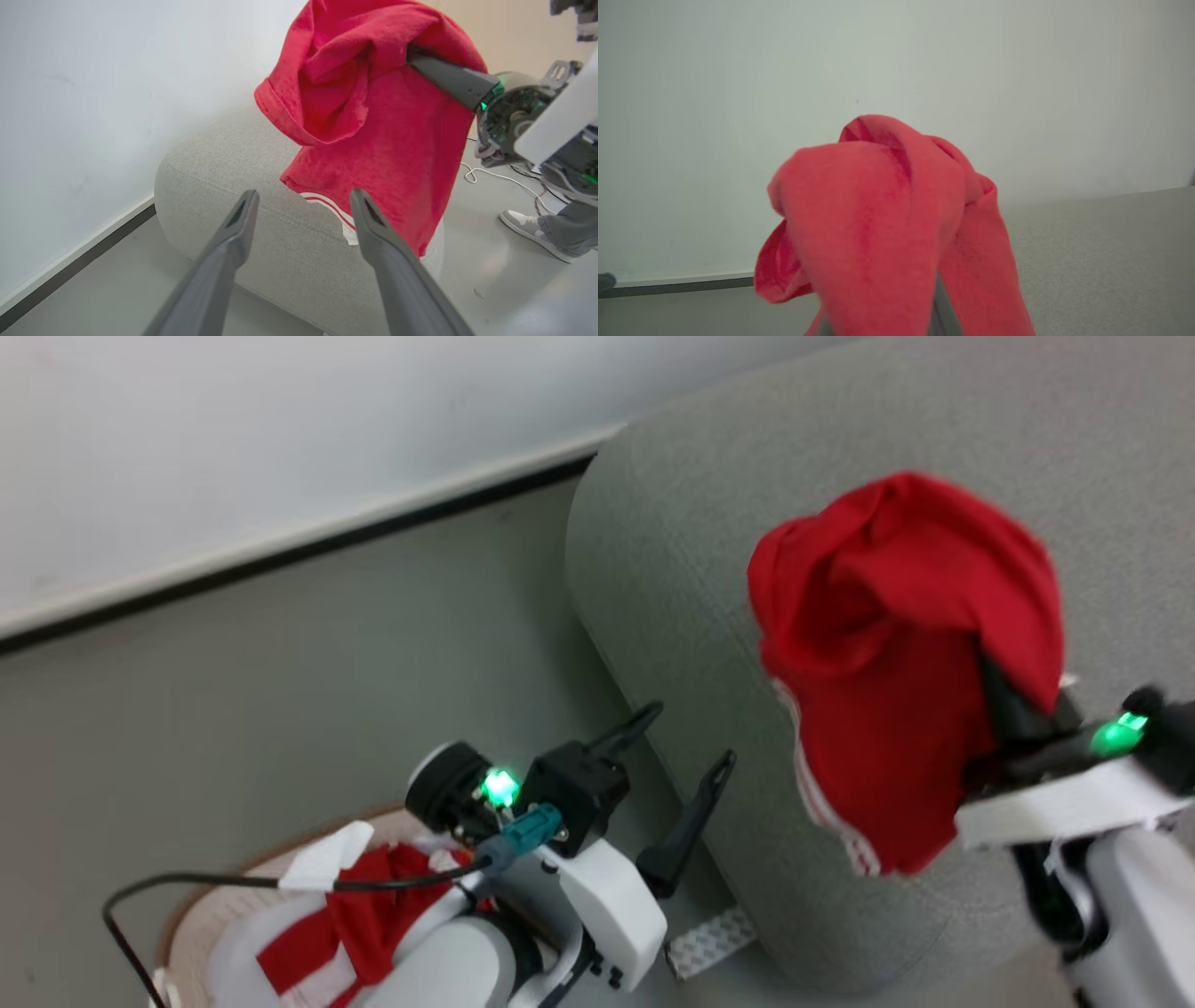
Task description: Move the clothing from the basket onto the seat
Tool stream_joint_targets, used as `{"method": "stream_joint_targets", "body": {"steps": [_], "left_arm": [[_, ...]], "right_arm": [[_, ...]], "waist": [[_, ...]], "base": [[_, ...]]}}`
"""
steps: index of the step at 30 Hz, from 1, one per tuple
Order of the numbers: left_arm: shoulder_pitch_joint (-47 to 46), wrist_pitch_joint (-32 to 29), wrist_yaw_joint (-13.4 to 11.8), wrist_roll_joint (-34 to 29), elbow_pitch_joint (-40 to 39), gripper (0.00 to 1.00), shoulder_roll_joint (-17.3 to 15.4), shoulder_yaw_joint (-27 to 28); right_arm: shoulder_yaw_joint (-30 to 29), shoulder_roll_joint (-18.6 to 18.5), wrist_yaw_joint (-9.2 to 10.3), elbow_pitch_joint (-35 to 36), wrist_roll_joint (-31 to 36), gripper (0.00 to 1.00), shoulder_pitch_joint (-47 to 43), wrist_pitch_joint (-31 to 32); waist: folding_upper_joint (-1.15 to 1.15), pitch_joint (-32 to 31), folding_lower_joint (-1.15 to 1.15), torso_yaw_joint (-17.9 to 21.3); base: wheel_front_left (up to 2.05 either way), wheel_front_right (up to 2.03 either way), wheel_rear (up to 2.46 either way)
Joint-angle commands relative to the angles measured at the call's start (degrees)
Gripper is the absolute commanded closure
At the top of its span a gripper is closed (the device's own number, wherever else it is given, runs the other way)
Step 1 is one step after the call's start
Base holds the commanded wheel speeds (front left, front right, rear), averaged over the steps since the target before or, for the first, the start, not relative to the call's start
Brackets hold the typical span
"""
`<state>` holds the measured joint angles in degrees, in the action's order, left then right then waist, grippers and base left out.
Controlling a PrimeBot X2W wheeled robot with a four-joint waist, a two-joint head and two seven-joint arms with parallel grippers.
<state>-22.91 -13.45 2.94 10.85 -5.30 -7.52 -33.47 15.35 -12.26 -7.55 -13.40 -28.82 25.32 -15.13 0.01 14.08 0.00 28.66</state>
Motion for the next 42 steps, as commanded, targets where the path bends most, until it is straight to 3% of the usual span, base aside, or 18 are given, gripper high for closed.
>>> {"method": "stream_joint_targets", "body": {"steps": [1, 7, 15, 19, 22, 26, 27, 28, 29, 35, 42], "left_arm": [[-2.1, -0.3, 0.6, -1.1, -0.7, 0.00, -0.8, -0.2], [-8.8, -1.1, 2.4, -2.9, -2.2, 0.00, -2.0, -1.6], [-13.7, -1.8, 2.2, -3.5, -4.2, 0.00, -2.7, -0.2], [-15.3, -0.9, 2.1, -4.0, -5.5, 0.00, -3.7, 0.7], [-15.8, -0.4, 1.9, -4.4, -6.0, 0.00, -3.9, 0.9], [-15.9, 1.0, 2.1, -4.2, -5.9, 0.00, -4.4, 0.9], [-15.8, 1.3, 2.1, -4.0, -5.8, 0.00, -4.4, 0.9], [-15.7, 1.8, 2.1, -3.9, -5.6, 0.00, -4.5, 0.9], [-15.6, 2.4, 2.0, -3.7, -5.4, 0.00, -4.5, 0.9], [-13.0, 6.0, 1.5, -1.5, -3.6, 0.00, -4.9, 1.9], [-6.2, 11.2, -0.9, 1.6, -0.7, 0.00, -5.8, 4.8]], "right_arm": [[-1.8, -0.4, 0.12, 0.2, -1.3, 1.00, 3.4, 0.0], [-8.4, -3.7, 0.12, -3.0, -3.0, 1.00, 15.3, 0.0], [-16.6, -9.3, 0.12, -11.6, -4.7, 1.00, 32.1, 0.1], [-21.4, -13.0, 0.12, -21.8, -1.3, 1.00, 40.7, 0.0], [-23.2, -13.2, 0.12, -26.7, 0.6, 1.00, 42.7, 0.0], [-27.6, -10.7, 0.12, -35.0, 4.4, 1.00, 43.3, 0.0], [-28.6, -9.9, 0.12, -36.7, 5.4, 0.76, 42.5, 0.0], [-29.2, -9.1, 0.12, -38.0, 6.3, 0.24, 41.5, 0.0], [-29.9, -8.1, 0.13, -38.9, 6.9, 0.00, 40.6, 0.0], [-29.9, -1.9, 0.12, -33.3, 10.0, 0.00, 32.5, 0.0], [-28.8, 3.6, 0.12, -20.3, 12.7, 0.00, 18.2, 0.0]], "waist": [[-0.01, 6.8, 0.00, -0.8], [-0.01, 16.8, 0.00, -3.1], [-0.01, 25.5, 0.00, -5.3], [-0.01, 29.3, 0.00, -7.3], [-0.01, 30.6, 0.00, -7.9], [-0.01, 31.9, 0.00, -8.8], [-0.01, 31.9, 0.00, -8.9], [-0.01, 31.8, 0.00, -9.1], [-0.01, 31.6, 0.00, -9.1], [-0.01, 27.1, 0.00, -8.4], [-0.01, 17.0, 0.00, -7.9]], "base": [[0.00, 0.00, 0.00], [0.00, 0.00, 0.00], [0.00, 0.00, 0.00], [0.00, 0.00, 0.00], [0.00, 0.00, 0.00], [0.00, 0.00, 0.00], [0.00, 0.00, 0.00], [0.00, 0.00, 0.00], [0.00, 0.00, 0.00], [0.00, 0.00, 0.00], [0.00, 0.00, 0.00]]}}
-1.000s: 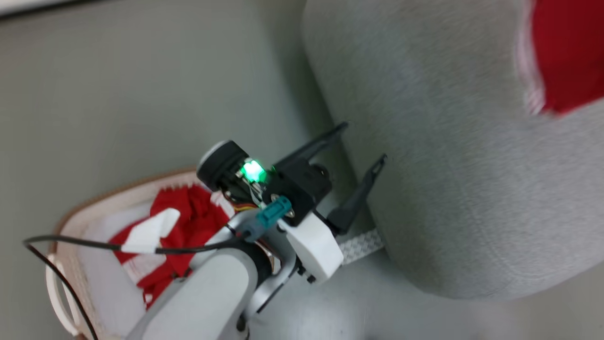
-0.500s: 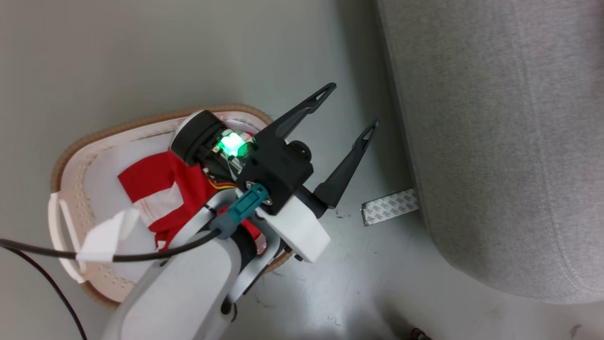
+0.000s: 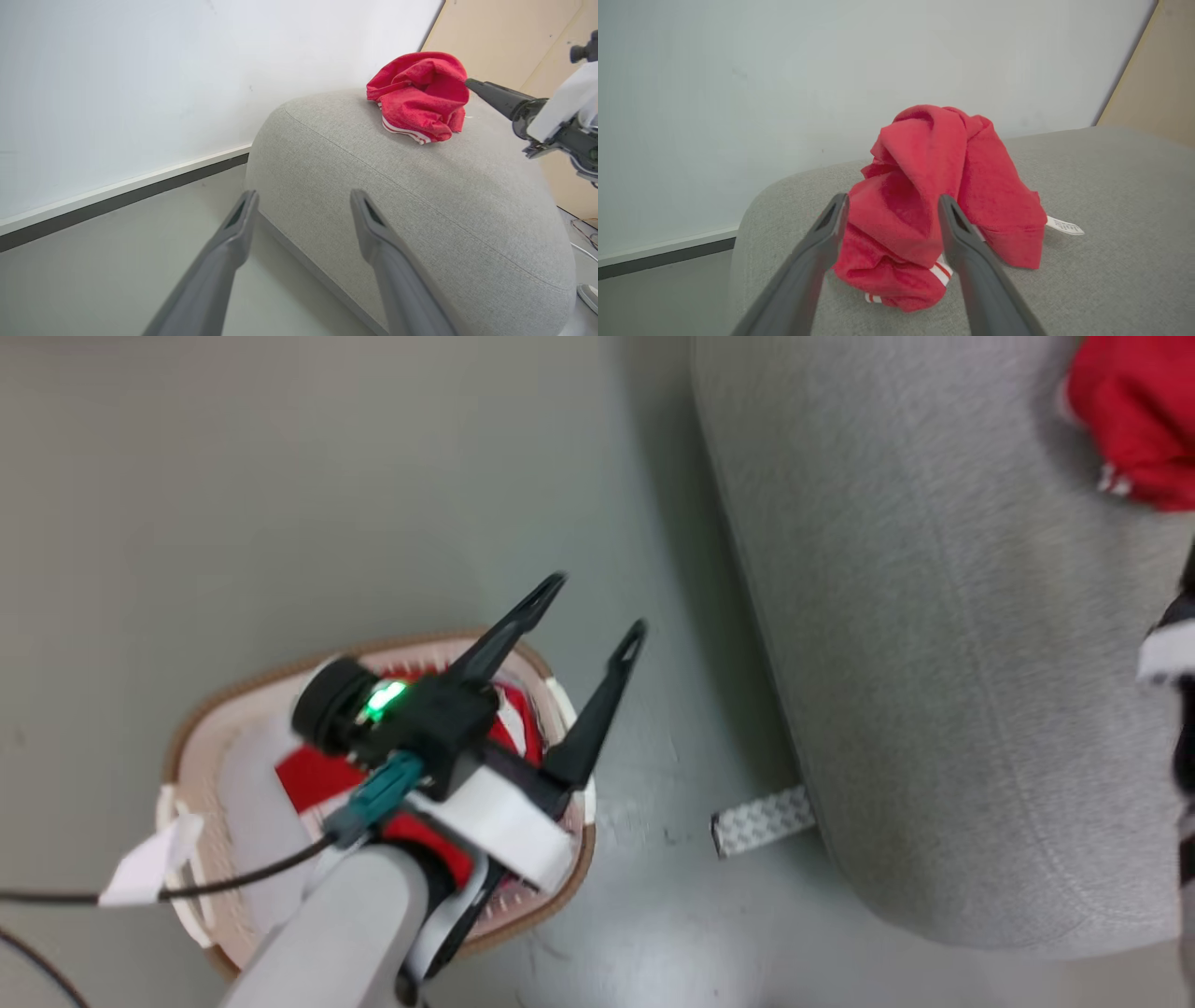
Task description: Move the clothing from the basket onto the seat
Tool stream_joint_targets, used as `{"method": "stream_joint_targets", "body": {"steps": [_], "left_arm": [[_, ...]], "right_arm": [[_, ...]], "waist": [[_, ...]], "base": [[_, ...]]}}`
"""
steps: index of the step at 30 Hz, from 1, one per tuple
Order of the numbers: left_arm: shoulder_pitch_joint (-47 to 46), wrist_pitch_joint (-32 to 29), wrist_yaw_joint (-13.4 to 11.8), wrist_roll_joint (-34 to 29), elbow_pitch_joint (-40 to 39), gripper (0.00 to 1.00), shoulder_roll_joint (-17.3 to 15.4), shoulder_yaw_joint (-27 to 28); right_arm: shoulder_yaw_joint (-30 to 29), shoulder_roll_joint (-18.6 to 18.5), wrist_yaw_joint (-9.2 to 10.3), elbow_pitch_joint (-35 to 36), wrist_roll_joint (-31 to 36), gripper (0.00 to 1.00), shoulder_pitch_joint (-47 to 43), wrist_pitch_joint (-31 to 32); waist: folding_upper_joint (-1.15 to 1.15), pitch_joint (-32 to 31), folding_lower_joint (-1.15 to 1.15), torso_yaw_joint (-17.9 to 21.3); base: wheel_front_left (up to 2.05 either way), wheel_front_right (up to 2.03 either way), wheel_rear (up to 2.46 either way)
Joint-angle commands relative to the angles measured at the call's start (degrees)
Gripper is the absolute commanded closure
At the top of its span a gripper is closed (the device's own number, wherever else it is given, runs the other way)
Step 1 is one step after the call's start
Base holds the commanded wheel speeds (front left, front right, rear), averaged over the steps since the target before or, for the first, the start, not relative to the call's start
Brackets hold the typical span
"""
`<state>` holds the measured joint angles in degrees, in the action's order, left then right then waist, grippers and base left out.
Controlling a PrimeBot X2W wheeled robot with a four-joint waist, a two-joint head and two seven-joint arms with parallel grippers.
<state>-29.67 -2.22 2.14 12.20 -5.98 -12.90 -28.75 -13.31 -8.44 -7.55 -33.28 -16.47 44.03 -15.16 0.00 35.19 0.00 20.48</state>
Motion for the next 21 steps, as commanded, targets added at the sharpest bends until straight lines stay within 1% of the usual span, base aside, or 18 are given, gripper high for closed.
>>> {"method": "stream_joint_targets", "body": {"steps": [1, 5, 8, 11, 16, 21], "left_arm": [[1.5, 1.0, -0.3, 0.7, 0.3, 0.00, -0.5, 0.5], [5.6, 5.4, -1.6, 2.6, 2.3, 0.00, -0.2, 2.0], [8.6, 8.9, -2.6, 4.0, 4.6, 0.00, 0.5, 3.0], [11.5, 12.0, -3.8, 5.3, 7.2, 0.00, 1.0, 4.1], [16.7, 14.8, -6.1, 6.8, 11.0, 0.00, 1.4, 6.1], [21.6, 16.5, -7.6, 7.9, 13.3, 0.00, 1.3, 8.1]], "right_arm": [[0.3, 0.2, 0.13, 1.8, 0.8, 0.00, -2.6, 0.0], [1.1, 1.8, 0.12, 9.4, 2.5, 0.00, -10.5, 0.0], [1.2, 2.6, 0.12, 14.8, 4.4, 0.00, -16.4, 0.0], [2.2, 3.5, 0.12, 18.8, 6.1, 0.00, -22.5, 0.0], [5.2, 4.1, 0.12, 21.3, 8.0, 0.00, -30.2, 0.0], [9.3, 4.6, 0.12, 20.6, 9.0, 0.00, -34.7, 0.0]], "waist": [[0.00, -5.4, 0.00, 0.1], [0.00, -11.6, 0.00, -1.2], [0.00, -16.3, 0.00, -3.0], [0.00, -20.4, 0.00, -4.9], [0.00, -25.7, 0.00, -7.6], [0.00, -28.9, 0.00, -10.1]], "base": [[0.00, 0.00, 0.00], [0.00, 0.00, 0.00], [0.00, 0.00, 0.00], [0.00, 0.00, 0.00], [0.00, 0.00, 0.00], [0.00, 0.00, 0.00]]}}
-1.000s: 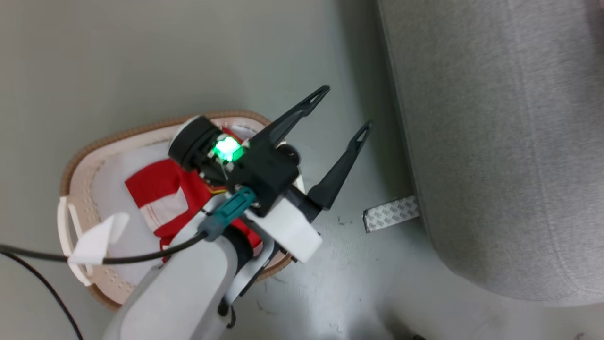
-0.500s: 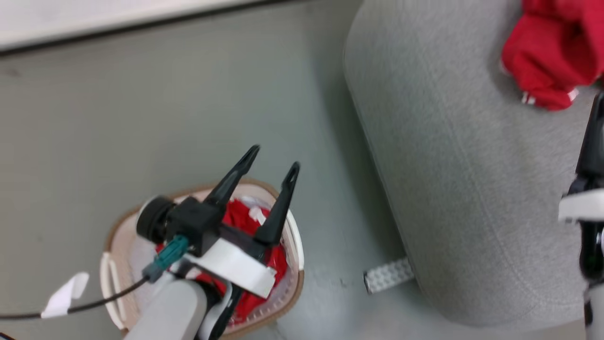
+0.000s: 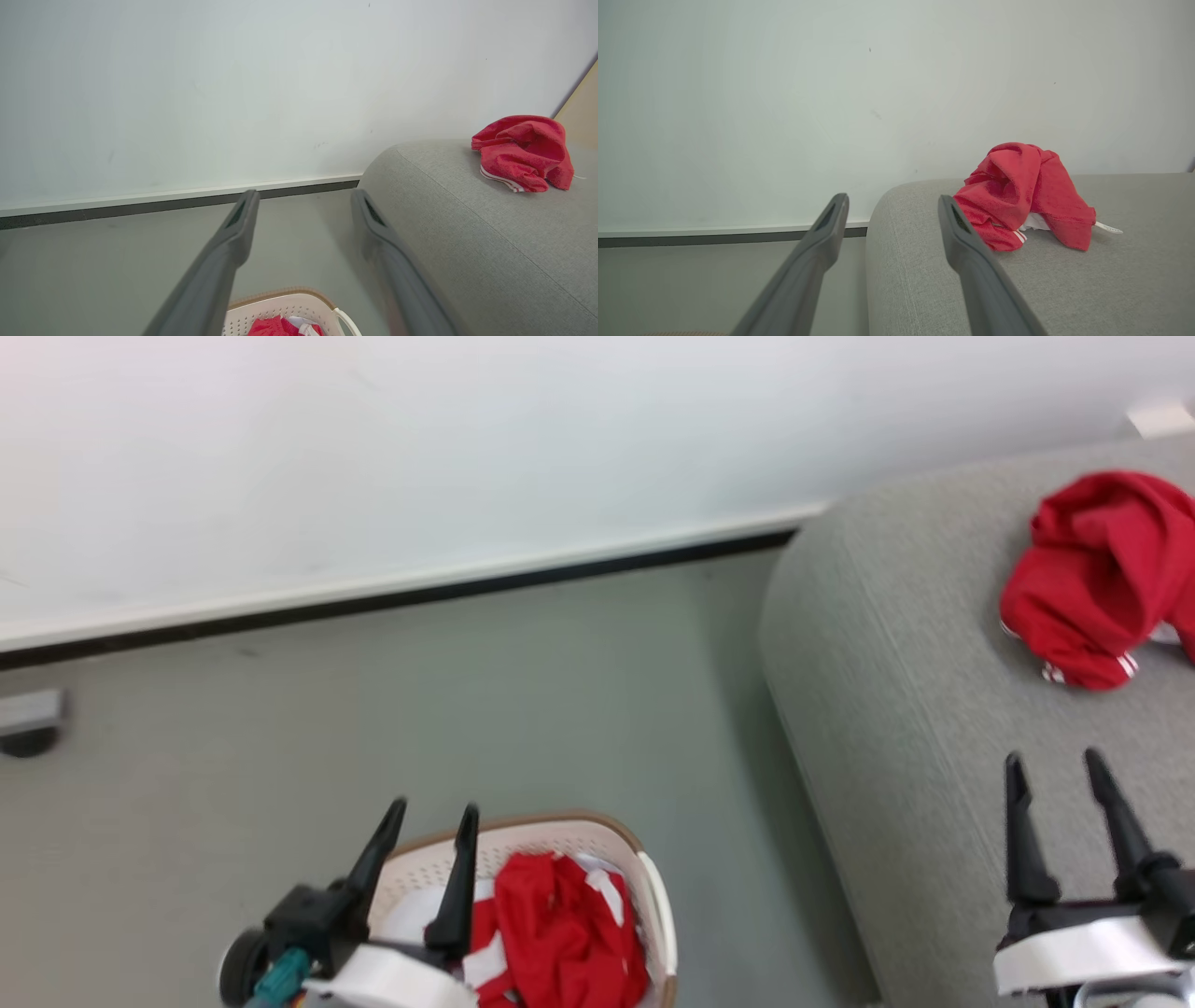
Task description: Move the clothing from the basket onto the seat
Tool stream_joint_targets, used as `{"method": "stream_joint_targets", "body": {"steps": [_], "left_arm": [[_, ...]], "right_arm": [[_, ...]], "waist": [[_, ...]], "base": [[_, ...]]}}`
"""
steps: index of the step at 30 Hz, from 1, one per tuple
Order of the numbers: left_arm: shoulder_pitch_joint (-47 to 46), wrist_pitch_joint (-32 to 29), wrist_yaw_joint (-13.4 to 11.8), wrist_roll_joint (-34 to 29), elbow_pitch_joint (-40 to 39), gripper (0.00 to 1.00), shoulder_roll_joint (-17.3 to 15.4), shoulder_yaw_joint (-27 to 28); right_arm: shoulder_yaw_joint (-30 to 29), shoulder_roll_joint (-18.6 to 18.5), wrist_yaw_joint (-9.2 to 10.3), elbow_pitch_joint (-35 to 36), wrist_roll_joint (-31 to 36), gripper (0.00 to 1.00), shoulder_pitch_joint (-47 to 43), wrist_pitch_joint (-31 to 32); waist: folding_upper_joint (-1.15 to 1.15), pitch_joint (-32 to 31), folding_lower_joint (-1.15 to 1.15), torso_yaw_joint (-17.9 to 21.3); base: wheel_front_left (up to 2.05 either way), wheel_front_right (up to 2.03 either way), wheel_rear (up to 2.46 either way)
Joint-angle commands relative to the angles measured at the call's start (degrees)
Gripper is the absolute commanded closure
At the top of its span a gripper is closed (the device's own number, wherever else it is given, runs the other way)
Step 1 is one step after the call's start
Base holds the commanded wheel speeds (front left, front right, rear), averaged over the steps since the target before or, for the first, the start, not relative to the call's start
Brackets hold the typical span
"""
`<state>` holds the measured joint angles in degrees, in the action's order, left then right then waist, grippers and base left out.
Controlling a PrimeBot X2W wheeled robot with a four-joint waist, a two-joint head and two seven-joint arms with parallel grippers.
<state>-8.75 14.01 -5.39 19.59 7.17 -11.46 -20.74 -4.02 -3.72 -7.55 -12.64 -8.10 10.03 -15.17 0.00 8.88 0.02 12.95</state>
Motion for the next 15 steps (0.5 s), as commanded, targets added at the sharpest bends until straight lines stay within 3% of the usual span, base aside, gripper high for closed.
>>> {"method": "stream_joint_targets", "body": {"steps": [1, 15], "left_arm": [[1.5, 0.4, -0.2, 0.7, 0.6, 0.00, -0.2, 0.4], [10.8, 1.1, -0.2, -0.2, 2.9, 0.00, 1.9, 6.9]], "right_arm": [[0.5, 0.0, 0.12, -0.3, 0.6, 0.00, -1.5, 0.0], [5.8, 0.7, 0.12, -5.6, -1.5, 0.00, -8.1, 0.0]], "waist": [[0.00, -3.2, -0.02, -3.1], [0.00, -9.3, -0.02, -7.1]], "base": [[0.00, 0.00, 0.00], [0.00, 0.00, 0.00]]}}
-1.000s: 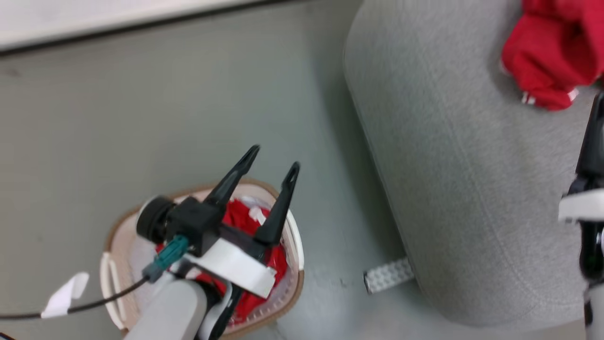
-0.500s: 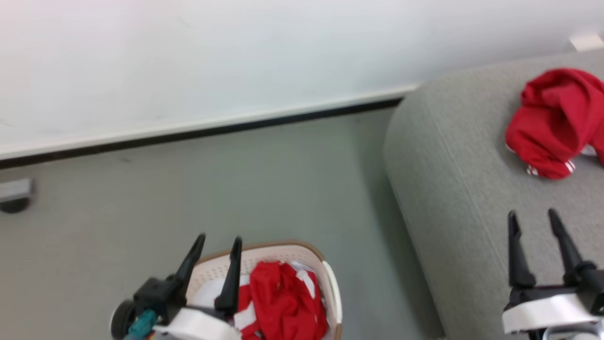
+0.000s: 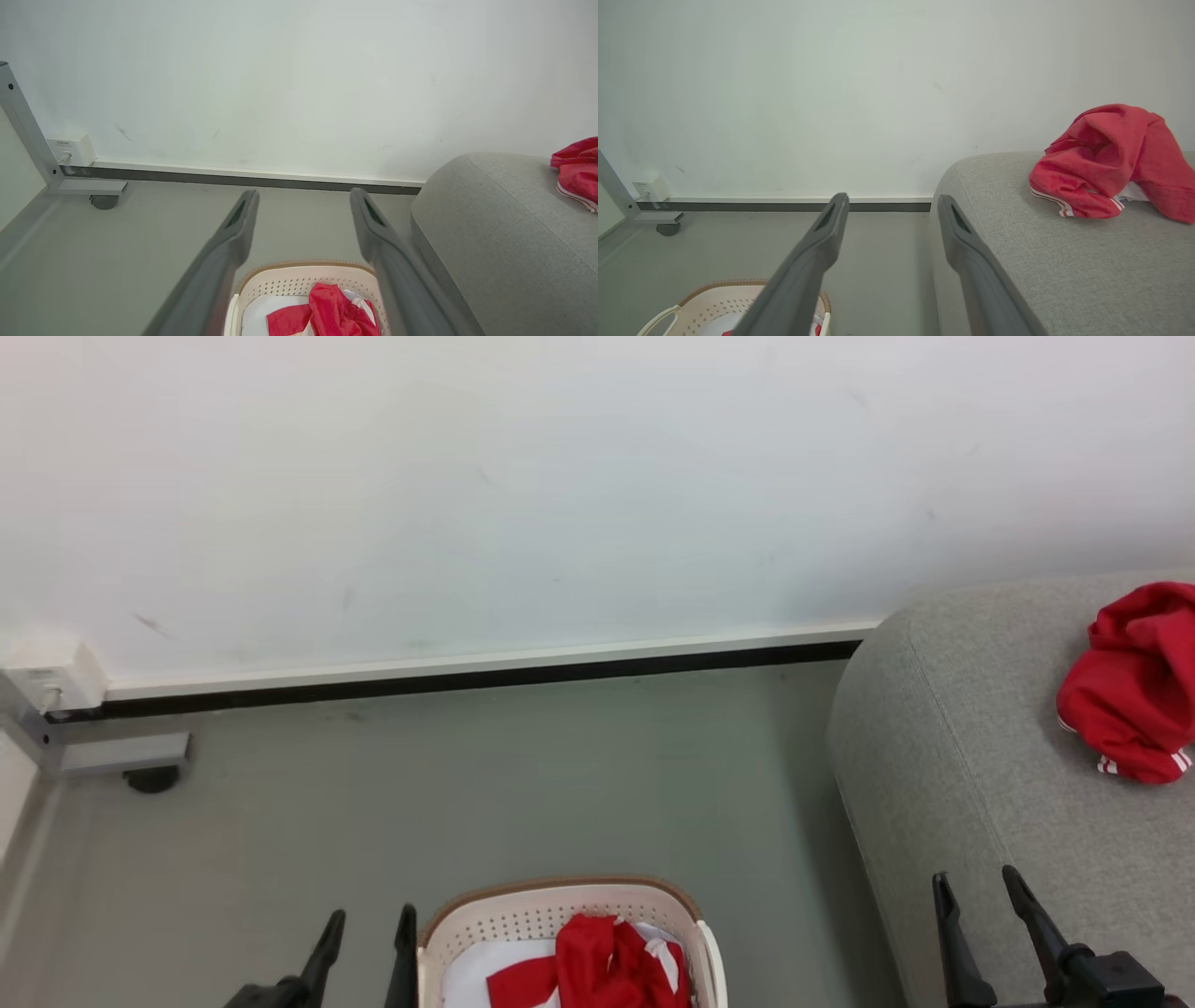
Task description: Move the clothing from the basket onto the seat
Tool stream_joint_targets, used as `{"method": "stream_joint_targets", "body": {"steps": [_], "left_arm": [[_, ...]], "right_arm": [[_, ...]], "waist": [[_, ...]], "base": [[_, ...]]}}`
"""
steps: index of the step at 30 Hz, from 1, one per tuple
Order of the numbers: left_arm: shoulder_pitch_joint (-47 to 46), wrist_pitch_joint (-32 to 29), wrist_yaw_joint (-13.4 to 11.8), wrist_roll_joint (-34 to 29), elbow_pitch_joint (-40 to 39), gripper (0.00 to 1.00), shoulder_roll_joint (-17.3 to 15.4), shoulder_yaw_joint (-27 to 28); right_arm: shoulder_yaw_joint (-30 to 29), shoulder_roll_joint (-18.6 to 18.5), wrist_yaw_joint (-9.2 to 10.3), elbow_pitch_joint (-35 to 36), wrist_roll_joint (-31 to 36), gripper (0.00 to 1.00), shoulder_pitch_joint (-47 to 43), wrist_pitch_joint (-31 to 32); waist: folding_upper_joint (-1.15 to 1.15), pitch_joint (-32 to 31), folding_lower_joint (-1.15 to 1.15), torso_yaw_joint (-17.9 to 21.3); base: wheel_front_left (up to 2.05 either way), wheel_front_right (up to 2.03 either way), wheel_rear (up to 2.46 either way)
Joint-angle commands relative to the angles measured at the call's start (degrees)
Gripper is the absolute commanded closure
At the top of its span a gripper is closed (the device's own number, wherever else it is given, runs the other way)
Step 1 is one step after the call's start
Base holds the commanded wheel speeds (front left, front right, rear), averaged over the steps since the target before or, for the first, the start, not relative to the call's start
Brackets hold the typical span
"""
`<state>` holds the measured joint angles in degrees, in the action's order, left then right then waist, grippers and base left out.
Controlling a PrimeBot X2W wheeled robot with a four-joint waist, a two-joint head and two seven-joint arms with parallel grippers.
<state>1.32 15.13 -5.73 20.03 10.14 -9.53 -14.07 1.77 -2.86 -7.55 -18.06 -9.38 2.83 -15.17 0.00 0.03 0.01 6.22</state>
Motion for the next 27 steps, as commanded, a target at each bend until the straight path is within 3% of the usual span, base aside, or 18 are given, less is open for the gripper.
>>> {"method": "stream_joint_targets", "body": {"steps": [1, 15, 27], "left_arm": [[1.2, 0.0, 0.4, -0.8, -0.1, 0.00, 0.2, 0.8], [3.5, 0.0, 3.3, -4.1, 0.2, 0.00, 2.9, 5.3], [3.1, 0.0, 4.9, -5.6, 0.4, 0.00, 4.4, 6.7]], "right_arm": [[0.3, -0.1, 0.12, -0.4, -0.6, 0.00, -1.0, 0.0], [1.2, -0.1, 0.12, -1.7, -1.2, 0.00, -0.5, 0.0], [2.0, -0.1, 0.12, -1.5, -1.5, 0.00, 0.2, 0.0]], "waist": [[0.00, -0.7, -0.01, -0.6], [0.00, -1.8, -0.01, -1.4], [0.00, -0.8, -0.01, 0.6]], "base": [[0.00, 0.00, 0.00], [0.00, 0.00, 0.00], [0.00, 0.00, 0.00]]}}
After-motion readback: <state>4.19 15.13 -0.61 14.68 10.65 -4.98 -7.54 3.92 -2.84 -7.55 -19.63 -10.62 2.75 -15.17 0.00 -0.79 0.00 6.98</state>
